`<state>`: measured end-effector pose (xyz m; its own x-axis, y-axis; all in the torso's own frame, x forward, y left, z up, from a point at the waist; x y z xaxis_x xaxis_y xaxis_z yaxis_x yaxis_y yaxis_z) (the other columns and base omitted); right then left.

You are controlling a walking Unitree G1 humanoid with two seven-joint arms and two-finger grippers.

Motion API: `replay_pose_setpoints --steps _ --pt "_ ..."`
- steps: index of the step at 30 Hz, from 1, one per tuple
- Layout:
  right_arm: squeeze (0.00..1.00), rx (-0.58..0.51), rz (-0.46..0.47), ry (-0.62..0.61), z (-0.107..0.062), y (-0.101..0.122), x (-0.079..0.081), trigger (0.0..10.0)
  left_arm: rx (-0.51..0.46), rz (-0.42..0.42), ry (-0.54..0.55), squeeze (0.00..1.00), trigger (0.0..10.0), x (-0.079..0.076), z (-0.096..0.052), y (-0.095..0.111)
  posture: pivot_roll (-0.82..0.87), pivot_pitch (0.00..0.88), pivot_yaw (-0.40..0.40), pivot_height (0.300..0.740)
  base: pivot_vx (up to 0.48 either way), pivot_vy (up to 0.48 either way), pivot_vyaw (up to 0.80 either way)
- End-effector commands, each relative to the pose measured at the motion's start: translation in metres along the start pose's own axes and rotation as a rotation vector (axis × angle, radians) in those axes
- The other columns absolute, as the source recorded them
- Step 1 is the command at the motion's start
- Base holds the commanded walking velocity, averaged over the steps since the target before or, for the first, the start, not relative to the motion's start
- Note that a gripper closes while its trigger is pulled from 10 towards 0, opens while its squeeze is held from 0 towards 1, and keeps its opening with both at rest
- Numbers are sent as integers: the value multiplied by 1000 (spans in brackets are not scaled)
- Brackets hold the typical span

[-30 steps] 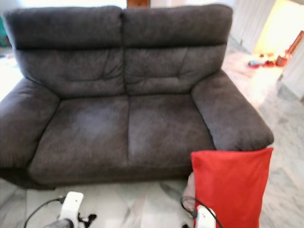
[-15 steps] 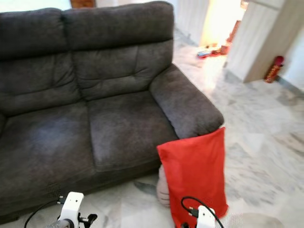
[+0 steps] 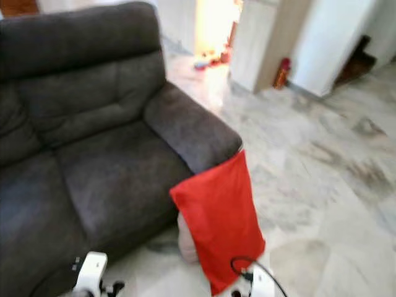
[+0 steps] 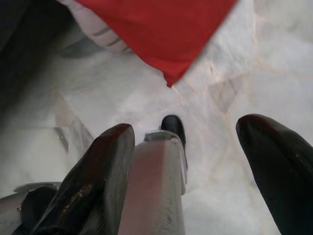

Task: Move the pillow to the sofa from floor

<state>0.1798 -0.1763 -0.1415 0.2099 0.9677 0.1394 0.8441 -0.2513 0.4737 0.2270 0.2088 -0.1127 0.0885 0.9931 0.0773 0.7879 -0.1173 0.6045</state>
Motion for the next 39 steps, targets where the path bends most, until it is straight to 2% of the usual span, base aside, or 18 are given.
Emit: replay_pose_setpoints --steps 1,21,39 --pt "0 6 -5 -22 -1 -1 -9 10000 4 -11 -10 0 10000 -6 1 -2 -33 0 -24 740 0 0 -719" --pt "0 6 -16 -23 -1 0 -10 10000 6 -36 -7 0 10000 -6 0 -4 -32 0 -27 740 0 0 -719" --pt "0 -7 -8 -25 -2 1 -11 10000 0 -27 22 0 10000 -2 0 -3 -33 0 -28 740 0 -45 0"
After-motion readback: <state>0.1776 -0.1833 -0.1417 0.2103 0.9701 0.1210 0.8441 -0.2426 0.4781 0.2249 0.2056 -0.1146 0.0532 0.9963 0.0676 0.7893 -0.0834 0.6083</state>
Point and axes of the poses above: a point about 5 cm out from each wrist's last joint towards the gripper, its own z axis pointing out of the wrist towards the gripper, its own y axis along the axis of the wrist's last joint, x = y × z, the point moved 5 cm from there along z, pointing out of the wrist towards the gripper
